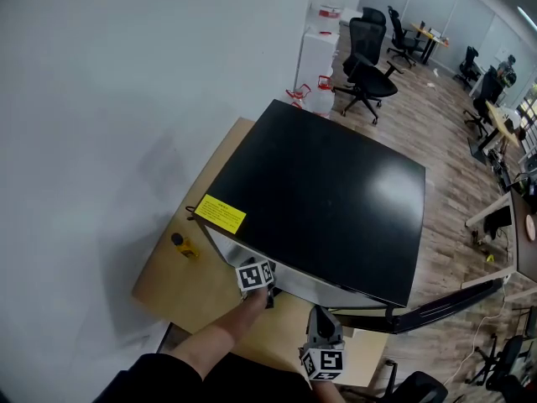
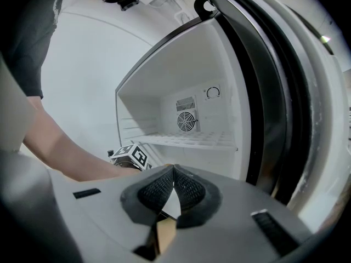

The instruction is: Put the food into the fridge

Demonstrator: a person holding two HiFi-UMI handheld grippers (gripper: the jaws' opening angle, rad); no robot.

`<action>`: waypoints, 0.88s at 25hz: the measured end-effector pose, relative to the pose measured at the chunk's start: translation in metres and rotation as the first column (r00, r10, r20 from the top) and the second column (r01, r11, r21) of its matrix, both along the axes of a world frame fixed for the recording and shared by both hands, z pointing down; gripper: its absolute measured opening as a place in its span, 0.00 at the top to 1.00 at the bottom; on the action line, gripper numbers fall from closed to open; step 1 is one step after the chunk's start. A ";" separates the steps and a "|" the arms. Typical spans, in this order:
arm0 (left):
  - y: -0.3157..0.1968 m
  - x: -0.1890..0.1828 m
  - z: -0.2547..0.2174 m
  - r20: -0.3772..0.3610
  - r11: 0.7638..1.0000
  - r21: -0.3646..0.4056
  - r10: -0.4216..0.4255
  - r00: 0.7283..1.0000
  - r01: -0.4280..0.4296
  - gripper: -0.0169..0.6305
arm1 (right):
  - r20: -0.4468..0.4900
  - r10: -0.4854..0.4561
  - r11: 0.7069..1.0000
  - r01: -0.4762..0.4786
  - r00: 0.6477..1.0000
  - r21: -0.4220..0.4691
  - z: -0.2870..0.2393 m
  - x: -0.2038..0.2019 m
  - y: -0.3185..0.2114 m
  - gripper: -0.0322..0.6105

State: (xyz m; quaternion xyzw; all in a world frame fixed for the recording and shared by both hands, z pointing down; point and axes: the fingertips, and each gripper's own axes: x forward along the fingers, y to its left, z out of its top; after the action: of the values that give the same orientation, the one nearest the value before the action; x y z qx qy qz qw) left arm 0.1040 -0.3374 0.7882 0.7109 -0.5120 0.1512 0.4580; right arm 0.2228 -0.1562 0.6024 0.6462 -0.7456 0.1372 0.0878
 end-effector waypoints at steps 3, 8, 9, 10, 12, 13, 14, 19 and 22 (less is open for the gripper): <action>-0.001 -0.003 -0.004 0.030 0.999 0.036 0.023 0.999 -0.024 0.54 | 0.001 0.001 1.000 -0.001 1.000 -0.002 0.000 -0.003 0.002 0.86; 0.000 -0.014 -0.015 0.018 0.997 0.081 0.018 1.000 -0.019 0.53 | -0.001 -0.005 1.000 0.005 1.000 0.004 -0.001 -0.009 0.004 0.86; 0.003 -0.018 -0.017 0.010 0.996 0.086 0.012 1.000 -0.013 0.53 | -0.002 -0.009 1.000 0.009 1.000 0.007 -0.002 -0.011 0.004 0.86; 0.005 -0.022 -0.020 0.002 0.996 0.092 0.001 1.000 -0.001 0.53 | -0.001 -0.011 1.000 0.011 1.000 0.011 -0.002 -0.012 0.004 0.86; 0.010 -0.035 -0.026 -0.009 0.994 0.106 -0.034 0.999 0.035 0.53 | 0.003 -0.012 1.000 0.012 1.000 0.021 -0.004 -0.016 0.004 0.86; 0.014 -0.041 -0.029 -0.011 0.992 0.113 -0.048 0.999 0.049 0.53 | 0.004 -0.012 1.000 0.012 1.000 0.027 -0.006 -0.018 0.006 0.86; 0.019 -0.047 -0.033 -0.011 0.991 0.120 -0.056 0.998 0.057 0.53 | 0.004 -0.013 0.999 0.013 1.000 0.033 -0.008 -0.021 0.008 0.86; 0.045 -0.063 -0.060 0.001 0.977 0.214 -0.006 1.000 0.006 0.53 | -0.005 -0.019 0.998 0.019 1.000 0.056 -0.015 -0.035 0.020 0.86; 0.067 -0.070 -0.089 0.025 0.950 0.307 0.052 0.998 -0.057 0.53 | -0.007 0.001 0.998 -0.001 1.000 0.055 -0.016 -0.039 0.032 0.86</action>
State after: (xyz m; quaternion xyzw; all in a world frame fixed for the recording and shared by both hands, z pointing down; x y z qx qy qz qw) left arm 0.0344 -0.2703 0.6995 0.7862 -0.5131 0.0881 0.3331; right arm 0.1838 -0.1242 0.5861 0.6493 -0.7484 0.1146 0.0724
